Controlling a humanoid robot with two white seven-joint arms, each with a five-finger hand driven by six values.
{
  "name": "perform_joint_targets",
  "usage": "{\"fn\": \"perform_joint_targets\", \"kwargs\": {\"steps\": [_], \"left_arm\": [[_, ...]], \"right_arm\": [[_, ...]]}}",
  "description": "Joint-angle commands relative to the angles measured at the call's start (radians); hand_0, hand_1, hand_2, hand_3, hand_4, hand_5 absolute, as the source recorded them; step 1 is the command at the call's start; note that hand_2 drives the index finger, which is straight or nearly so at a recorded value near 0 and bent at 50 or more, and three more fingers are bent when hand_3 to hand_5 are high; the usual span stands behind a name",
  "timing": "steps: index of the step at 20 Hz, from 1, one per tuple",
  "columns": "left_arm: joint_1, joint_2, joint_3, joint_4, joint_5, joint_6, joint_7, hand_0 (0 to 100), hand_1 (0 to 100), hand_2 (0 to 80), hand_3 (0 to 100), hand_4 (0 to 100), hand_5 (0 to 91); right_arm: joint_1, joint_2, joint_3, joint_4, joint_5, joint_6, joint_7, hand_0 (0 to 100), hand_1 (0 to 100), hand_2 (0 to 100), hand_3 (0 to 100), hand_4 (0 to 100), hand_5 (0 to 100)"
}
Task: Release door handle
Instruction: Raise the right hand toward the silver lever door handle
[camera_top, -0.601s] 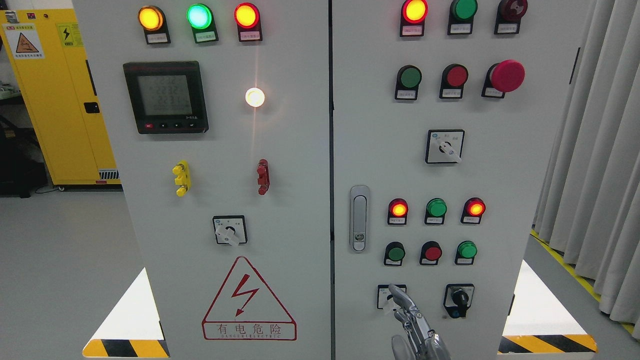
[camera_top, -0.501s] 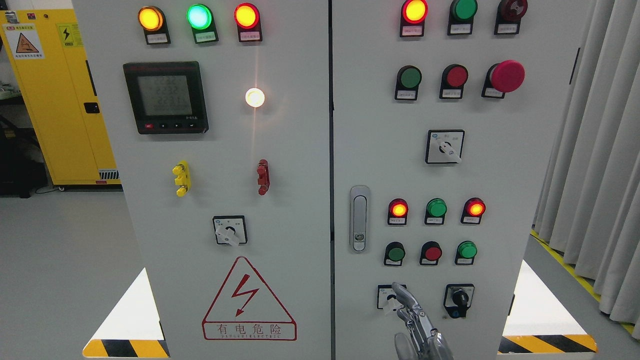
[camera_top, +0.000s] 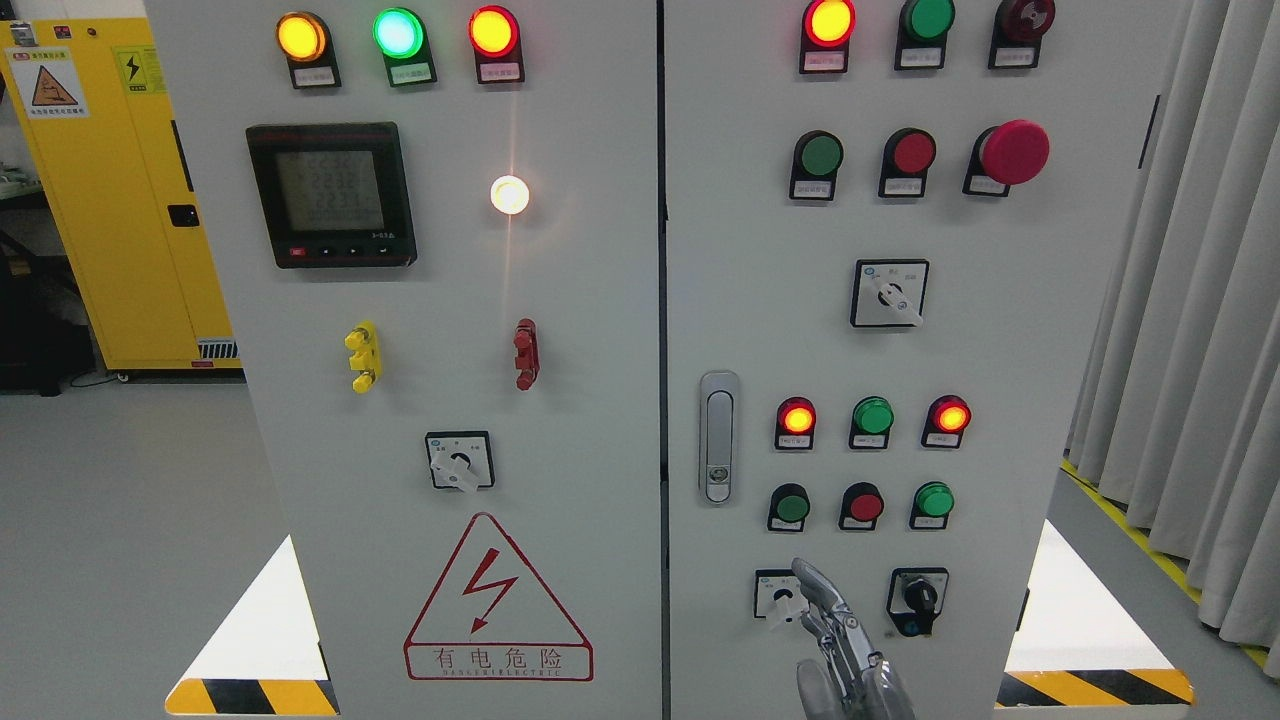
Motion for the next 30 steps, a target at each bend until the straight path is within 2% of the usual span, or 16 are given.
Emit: {"fn": "perform_joint_targets", "kwargs": {"steps": [1, 2, 3, 4, 7, 9, 11, 16, 19, 20, 22, 27, 30], "left_arm": [[0.000, 0.000, 0.000, -0.012, 0.000, 0.000, 0.000, 12, 56, 0.0, 0, 0, 0.0], [0.000, 0.000, 0.000, -0.012, 0.000, 0.000, 0.000, 12, 56, 0.0, 0, 0, 0.0], [0.000, 0.000, 0.000, -0.012, 0.000, 0.000, 0.000, 12, 56, 0.0, 0, 0, 0.0], [0.000, 0.000, 0.000, -0.012, 0.000, 0.000, 0.000, 12, 56, 0.0, 0, 0, 0.0], [0.000, 0.000, 0.000, -0.012, 0.000, 0.000, 0.000, 12, 56, 0.0, 0, 0, 0.0], [0.000, 0.000, 0.000, -0.012, 0.000, 0.000, 0.000, 12, 56, 0.0, 0, 0, 0.0], [0.000, 0.000, 0.000, -0.012, 0.000, 0.000, 0.000, 12, 56, 0.0, 0, 0, 0.0], [0.000, 0.000, 0.000, -0.012, 0.000, 0.000, 0.000, 12, 56, 0.0, 0, 0, 0.0], [0.000, 0.000, -0.001, -0.012, 0.000, 0.000, 0.000, 12, 56, 0.0, 0, 0, 0.0], [0.000, 0.000, 0.000, -0.012, 0.000, 0.000, 0.000, 12, 56, 0.0, 0, 0, 0.0], [0.000, 0.000, -0.001, -0.012, 0.000, 0.000, 0.000, 12, 56, 0.0, 0, 0, 0.0], [0.000, 0.000, 0.000, -0.012, 0.000, 0.000, 0.000, 12, 56, 0.0, 0, 0, 0.0], [0.000, 0.000, 0.000, -0.012, 0.000, 0.000, 0.000, 12, 56, 0.0, 0, 0, 0.0]], "right_arm": [[-0.019, 0.040, -0.002, -0.004, 0.210, 0.041, -0.013, 28, 37, 0, 12, 18, 7], [-0.019, 0.041, -0.002, -0.004, 0.285, 0.048, -0.023, 34, 40, 0, 27, 37, 26], [-0.022, 0.044, -0.002, -0.002, 0.360, 0.048, -0.036, 43, 41, 0, 39, 48, 40], [-0.027, 0.057, -0.001, 0.002, 0.426, 0.048, -0.049, 46, 41, 0, 42, 51, 46], [-0.030, 0.084, -0.001, 0.007, 0.595, 0.048, -0.064, 50, 43, 0, 69, 80, 82], [-0.033, 0.104, 0.004, 0.021, 0.727, 0.048, -0.102, 50, 42, 0, 72, 84, 87], [-0.059, 0.126, 0.004, 0.045, 0.858, 0.048, -0.139, 49, 41, 0, 75, 85, 87], [-0.119, 0.137, 0.012, 0.079, 1.045, 0.049, -0.141, 47, 38, 0, 78, 85, 83], [-0.123, 0.137, 0.029, 0.093, 1.163, 0.072, -0.141, 46, 38, 0, 85, 88, 88], [-0.125, 0.137, 0.035, 0.097, 1.183, 0.090, -0.141, 43, 37, 0, 85, 89, 89], [-0.134, 0.137, 0.041, 0.110, 1.212, 0.115, -0.142, 43, 37, 0, 86, 89, 88], [-0.168, 0.137, 0.042, 0.154, 1.281, 0.118, -0.173, 43, 37, 0, 93, 93, 96], [-0.201, 0.137, 0.052, 0.189, 1.309, 0.137, -0.173, 43, 37, 0, 95, 95, 99]]}}
